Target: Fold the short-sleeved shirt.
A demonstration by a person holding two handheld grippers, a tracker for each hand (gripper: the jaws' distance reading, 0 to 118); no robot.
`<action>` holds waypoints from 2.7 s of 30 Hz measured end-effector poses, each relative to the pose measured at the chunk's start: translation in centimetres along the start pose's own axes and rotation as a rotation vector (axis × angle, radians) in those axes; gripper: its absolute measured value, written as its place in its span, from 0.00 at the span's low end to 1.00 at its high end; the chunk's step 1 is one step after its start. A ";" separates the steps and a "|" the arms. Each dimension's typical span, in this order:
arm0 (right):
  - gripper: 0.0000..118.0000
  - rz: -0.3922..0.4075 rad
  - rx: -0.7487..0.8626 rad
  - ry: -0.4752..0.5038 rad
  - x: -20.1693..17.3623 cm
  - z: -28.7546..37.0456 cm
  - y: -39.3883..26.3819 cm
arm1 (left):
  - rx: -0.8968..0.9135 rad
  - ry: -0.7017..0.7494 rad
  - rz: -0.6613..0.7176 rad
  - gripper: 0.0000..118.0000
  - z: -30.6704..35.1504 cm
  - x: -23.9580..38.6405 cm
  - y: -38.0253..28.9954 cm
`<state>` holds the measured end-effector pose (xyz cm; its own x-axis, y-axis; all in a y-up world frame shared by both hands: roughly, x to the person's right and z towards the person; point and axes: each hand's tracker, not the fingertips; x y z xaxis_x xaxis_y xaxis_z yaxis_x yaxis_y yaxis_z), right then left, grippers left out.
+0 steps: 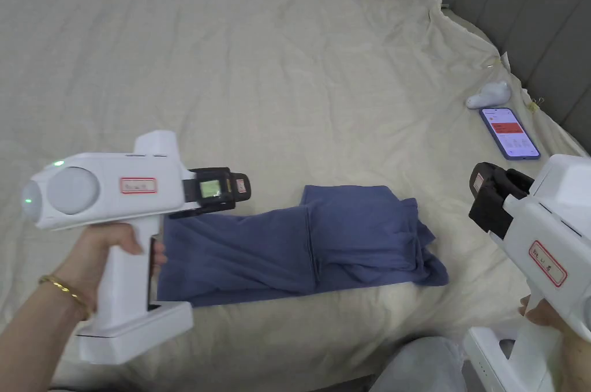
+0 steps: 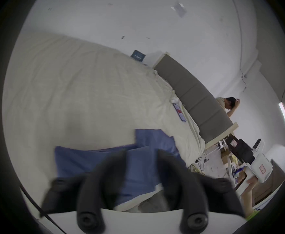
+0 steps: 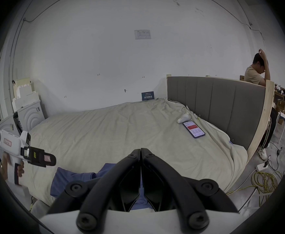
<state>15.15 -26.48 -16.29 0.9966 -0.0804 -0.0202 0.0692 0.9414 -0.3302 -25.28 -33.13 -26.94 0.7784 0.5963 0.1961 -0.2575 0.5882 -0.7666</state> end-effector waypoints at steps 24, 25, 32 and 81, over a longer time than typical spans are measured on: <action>0.00 0.045 -0.060 0.000 3.4 -4.4 -1.8 | -0.258 0.030 0.267 0.09 -3.7 -10.8 -4.6; 0.00 0.044 -0.063 -0.001 3.5 -4.5 -1.9 | -0.253 0.018 0.290 0.07 -3.7 -10.5 -4.4; 0.00 0.038 -0.072 0.017 4.2 -4.9 -2.0 | -0.212 0.188 0.302 0.04 -1.2 -6.5 -2.1; 0.00 -0.020 -0.031 0.034 2.4 -2.7 -0.6 | -0.241 0.331 -0.047 0.62 -6.2 4.2 -4.4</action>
<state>17.35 -28.17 -18.71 0.9929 -0.1102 -0.0451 0.0867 0.9288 -0.3603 -17.37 -36.61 -26.51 0.9383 0.3410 0.0573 -0.1064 0.4423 -0.8905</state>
